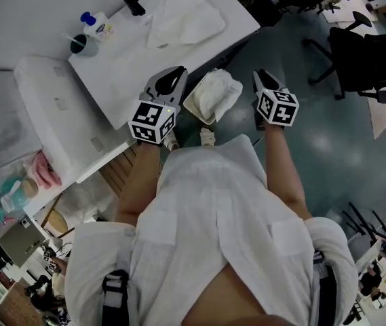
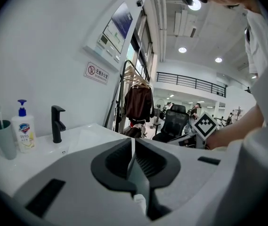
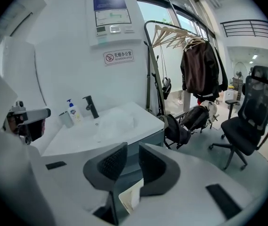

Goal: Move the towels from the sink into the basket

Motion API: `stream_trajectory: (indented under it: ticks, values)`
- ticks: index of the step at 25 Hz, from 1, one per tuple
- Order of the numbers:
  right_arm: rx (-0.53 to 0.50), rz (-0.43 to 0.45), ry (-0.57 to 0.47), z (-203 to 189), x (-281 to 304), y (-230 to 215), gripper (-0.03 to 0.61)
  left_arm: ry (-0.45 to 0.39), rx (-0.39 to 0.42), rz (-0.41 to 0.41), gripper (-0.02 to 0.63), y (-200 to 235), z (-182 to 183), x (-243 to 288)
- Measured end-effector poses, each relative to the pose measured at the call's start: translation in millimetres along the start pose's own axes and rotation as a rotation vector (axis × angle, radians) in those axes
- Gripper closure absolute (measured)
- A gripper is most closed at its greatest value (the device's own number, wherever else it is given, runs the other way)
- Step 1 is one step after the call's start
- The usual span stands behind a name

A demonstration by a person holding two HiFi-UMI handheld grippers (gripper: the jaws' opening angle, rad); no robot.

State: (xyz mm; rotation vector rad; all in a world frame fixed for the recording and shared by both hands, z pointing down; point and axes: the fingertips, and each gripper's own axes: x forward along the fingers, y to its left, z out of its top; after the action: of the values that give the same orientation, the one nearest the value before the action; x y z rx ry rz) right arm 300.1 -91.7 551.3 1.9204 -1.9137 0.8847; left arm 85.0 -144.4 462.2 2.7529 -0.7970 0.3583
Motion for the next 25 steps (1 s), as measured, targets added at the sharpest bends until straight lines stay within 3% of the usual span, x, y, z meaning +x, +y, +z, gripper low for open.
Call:
stream_trajectory:
  ticks: [11,25]
  values:
    - [-0.066,0.091,-0.04,22,6,21,0.482,-0.013,-0.008,0.077,0.584,5,3,-16]
    - [-0.148,0.188,-0.287,91,-44,39,0.5,-0.07,0.033,0.189,0.584,21,39,-49]
